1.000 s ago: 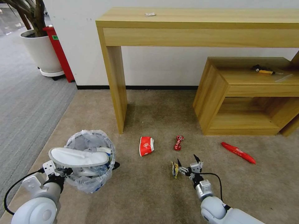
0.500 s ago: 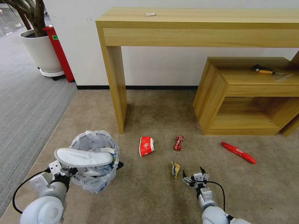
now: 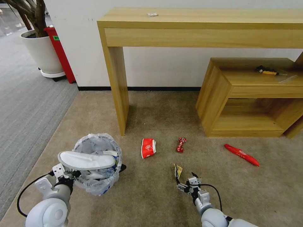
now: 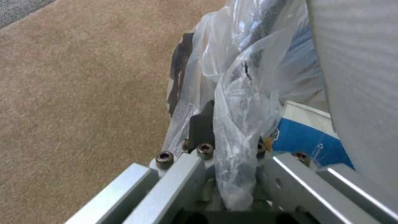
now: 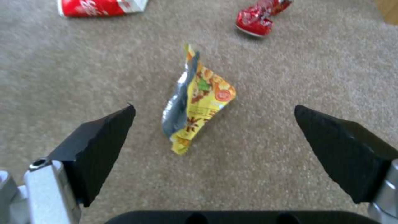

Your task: Pick up the trash bin and place the garbage on the floor into it.

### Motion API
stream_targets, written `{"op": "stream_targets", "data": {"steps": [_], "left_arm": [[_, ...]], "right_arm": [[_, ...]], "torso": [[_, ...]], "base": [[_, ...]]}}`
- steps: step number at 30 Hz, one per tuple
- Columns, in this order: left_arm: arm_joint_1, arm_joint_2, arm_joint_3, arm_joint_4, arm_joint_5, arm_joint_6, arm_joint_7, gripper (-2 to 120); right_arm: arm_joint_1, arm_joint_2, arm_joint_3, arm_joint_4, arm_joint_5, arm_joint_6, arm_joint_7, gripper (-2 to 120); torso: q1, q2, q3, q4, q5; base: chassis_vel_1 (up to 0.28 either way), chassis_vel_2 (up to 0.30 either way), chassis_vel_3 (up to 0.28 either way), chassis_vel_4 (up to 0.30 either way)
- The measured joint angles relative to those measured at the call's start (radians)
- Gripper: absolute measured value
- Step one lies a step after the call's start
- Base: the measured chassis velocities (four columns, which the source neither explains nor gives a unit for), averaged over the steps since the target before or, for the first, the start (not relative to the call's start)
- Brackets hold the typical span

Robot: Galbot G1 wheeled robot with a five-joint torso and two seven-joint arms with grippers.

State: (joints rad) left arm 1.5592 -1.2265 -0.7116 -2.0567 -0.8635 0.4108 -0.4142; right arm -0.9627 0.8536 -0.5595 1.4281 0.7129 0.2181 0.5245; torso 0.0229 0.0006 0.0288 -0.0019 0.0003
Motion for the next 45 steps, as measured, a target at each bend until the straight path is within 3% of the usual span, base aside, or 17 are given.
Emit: {"op": "stream_targets", "data": {"steps": [13, 34, 41, 43, 44, 45], "left_arm": [[-0.007, -0.006, 0.022, 0.001, 0.001, -0.005, -0.003, 0], [0.026, -0.019, 0.025, -0.068, 0.009, -0.003, -0.002, 0], [0.036, -0.019, 0.018, -0.077, 0.009, -0.004, -0.001, 0], [0.039, -0.020, 0.017, -0.078, 0.009, -0.005, 0.001, 0], [0.041, -0.020, 0.015, -0.078, 0.009, -0.006, 0.002, 0], [0.041, -0.020, 0.015, -0.078, 0.009, -0.006, 0.002, 0]], "right_arm": [[0.032, 0.017, 0.004, -0.103, 0.010, 0.040, -0.099, 97], [0.116, 0.173, -0.021, -0.372, -0.028, 0.098, -0.165, 84], [0.123, 0.194, -0.020, -0.394, -0.059, 0.117, -0.175, 68], [0.124, 0.199, -0.018, -0.396, -0.070, 0.122, -0.174, 59], [0.124, 0.200, -0.018, -0.396, -0.075, 0.126, -0.175, 49], [0.124, 0.200, -0.018, -0.396, -0.075, 0.126, -0.175, 49]], "torso": [[0.000, 0.000, 0.000, -0.0001, -0.0001], [0.000, 0.000, 0.000, 0.0000, 0.0002], [0.000, 0.000, 0.000, 0.0000, -0.0001], [0.000, 0.000, 0.000, 0.0000, 0.0000], [0.000, 0.000, 0.000, 0.0000, 0.0002], [0.000, 0.000, 0.000, 0.0000, 0.0002]], "base": [[0.000, 0.000, 0.000, 0.000], [0.000, 0.000, 0.000, 0.000], [0.000, 0.000, 0.000, 0.000], [0.000, 0.000, 0.000, 0.000], [0.000, 0.000, 0.000, 0.000], [0.000, 0.000, 0.000, 0.000]]}}
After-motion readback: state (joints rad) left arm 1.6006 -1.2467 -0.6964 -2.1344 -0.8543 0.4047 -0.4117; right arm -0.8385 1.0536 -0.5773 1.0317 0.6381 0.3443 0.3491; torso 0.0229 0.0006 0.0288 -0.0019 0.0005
